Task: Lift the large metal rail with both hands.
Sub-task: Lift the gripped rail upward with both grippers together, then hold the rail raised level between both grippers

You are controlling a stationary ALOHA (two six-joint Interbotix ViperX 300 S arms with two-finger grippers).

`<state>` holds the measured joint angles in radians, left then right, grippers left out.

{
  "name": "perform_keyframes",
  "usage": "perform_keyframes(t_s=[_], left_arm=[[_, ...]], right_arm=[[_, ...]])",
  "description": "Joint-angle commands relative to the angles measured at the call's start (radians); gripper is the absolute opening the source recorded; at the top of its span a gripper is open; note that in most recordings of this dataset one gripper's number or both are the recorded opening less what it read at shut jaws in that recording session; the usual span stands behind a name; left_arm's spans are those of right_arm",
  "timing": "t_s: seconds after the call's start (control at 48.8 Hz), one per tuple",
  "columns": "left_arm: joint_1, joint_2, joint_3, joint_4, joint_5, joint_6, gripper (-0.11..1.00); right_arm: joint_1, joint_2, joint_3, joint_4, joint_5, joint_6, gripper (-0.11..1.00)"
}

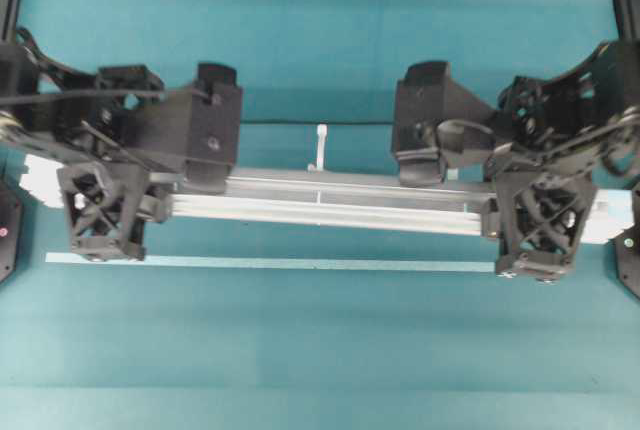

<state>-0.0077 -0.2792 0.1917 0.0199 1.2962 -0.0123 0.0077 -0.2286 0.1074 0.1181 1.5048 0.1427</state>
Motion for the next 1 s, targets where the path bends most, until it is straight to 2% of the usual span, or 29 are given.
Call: perform_keyframes(t_s=[0.0,0.226,0.533,0.718,0.984], left_arm=[[0.005,-0.017,-0.087,0.006,0.017,-0.035,0.36],[0.003,-0.014,-0.153,0.006,0.084,-0.075,0.36],[0.002,-0.006,-0.272,0.006,0.183,-0.077,0.36],[-0.014,0.021,-0.373,0.006,0.189,-0.078,0.36],[-0.012,0.029,-0.405,0.006,0.192,-0.081,0.36]], right_arm=[[-0.008,-0.006,-0.075,0.015,0.021,0.040,0.39],[-0.014,-0.006,-0.150,0.015,0.098,0.115,0.40],[-0.015,-0.009,-0.245,0.017,0.132,0.120,0.39],[-0.014,-0.002,-0.304,0.017,0.167,0.130,0.39],[-0.014,-0.003,-0.347,0.017,0.175,0.133,0.39]])
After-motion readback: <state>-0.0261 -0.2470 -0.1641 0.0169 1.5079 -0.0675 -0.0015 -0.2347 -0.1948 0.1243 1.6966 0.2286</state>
